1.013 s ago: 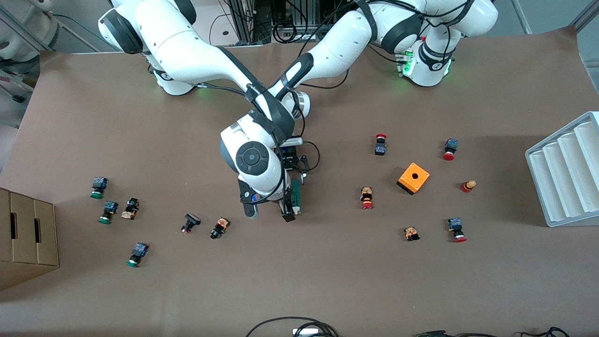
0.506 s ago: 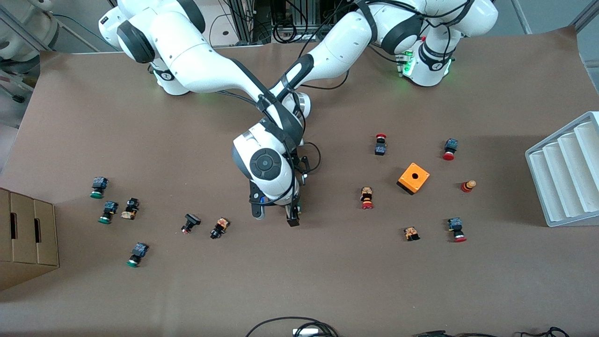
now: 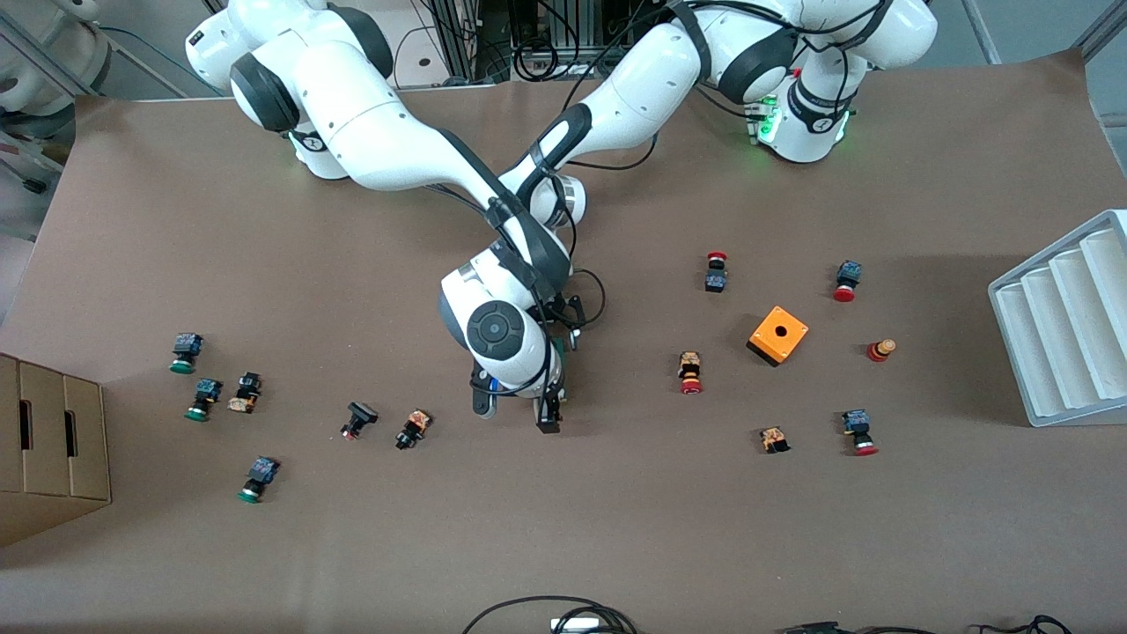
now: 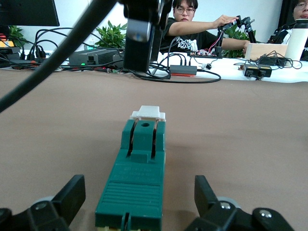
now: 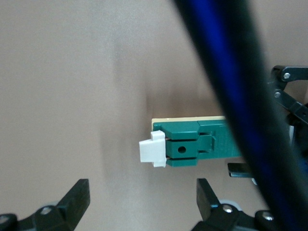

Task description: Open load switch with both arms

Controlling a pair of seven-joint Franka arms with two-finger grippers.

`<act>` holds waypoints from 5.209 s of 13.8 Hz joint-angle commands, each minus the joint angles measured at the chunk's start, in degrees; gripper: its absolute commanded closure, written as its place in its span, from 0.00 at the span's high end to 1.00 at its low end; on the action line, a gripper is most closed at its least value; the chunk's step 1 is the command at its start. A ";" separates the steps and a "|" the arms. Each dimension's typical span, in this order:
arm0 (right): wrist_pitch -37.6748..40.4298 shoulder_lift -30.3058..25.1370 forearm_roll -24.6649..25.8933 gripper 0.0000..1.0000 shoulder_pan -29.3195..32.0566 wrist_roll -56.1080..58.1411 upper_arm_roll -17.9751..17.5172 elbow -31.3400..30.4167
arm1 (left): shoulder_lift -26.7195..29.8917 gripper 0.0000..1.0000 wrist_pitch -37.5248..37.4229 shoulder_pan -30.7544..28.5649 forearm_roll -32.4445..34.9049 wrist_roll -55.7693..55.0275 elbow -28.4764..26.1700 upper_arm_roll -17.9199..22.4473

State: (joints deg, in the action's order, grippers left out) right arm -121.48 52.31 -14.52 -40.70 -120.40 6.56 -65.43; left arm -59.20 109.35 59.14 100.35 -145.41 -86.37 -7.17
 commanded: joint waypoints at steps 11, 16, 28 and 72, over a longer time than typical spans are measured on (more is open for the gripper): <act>0.20 2.62 -0.51 0.92 -0.70 -0.20 0.83 3.38 | -2.15 0.75 -0.98 0.01 1.95 -1.11 1.38 -0.13; -0.15 4.29 -0.60 0.75 0.09 3.58 1.09 3.46 | -2.24 0.62 -1.42 0.09 1.95 -1.11 1.38 -0.13; -1.82 4.55 -0.86 0.64 1.59 4.03 0.30 4.17 | -2.15 0.50 -1.51 0.09 2.13 -0.58 1.55 -0.13; 5.65 9.21 -10.44 0.49 3.52 2.01 -0.93 10.06 | -2.15 0.50 -1.68 0.09 1.95 -0.31 1.46 -0.13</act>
State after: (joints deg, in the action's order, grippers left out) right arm -116.22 59.32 -23.19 -37.60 -117.77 6.16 -58.59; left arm -60.42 108.59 59.17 101.47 -145.72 -86.15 -7.17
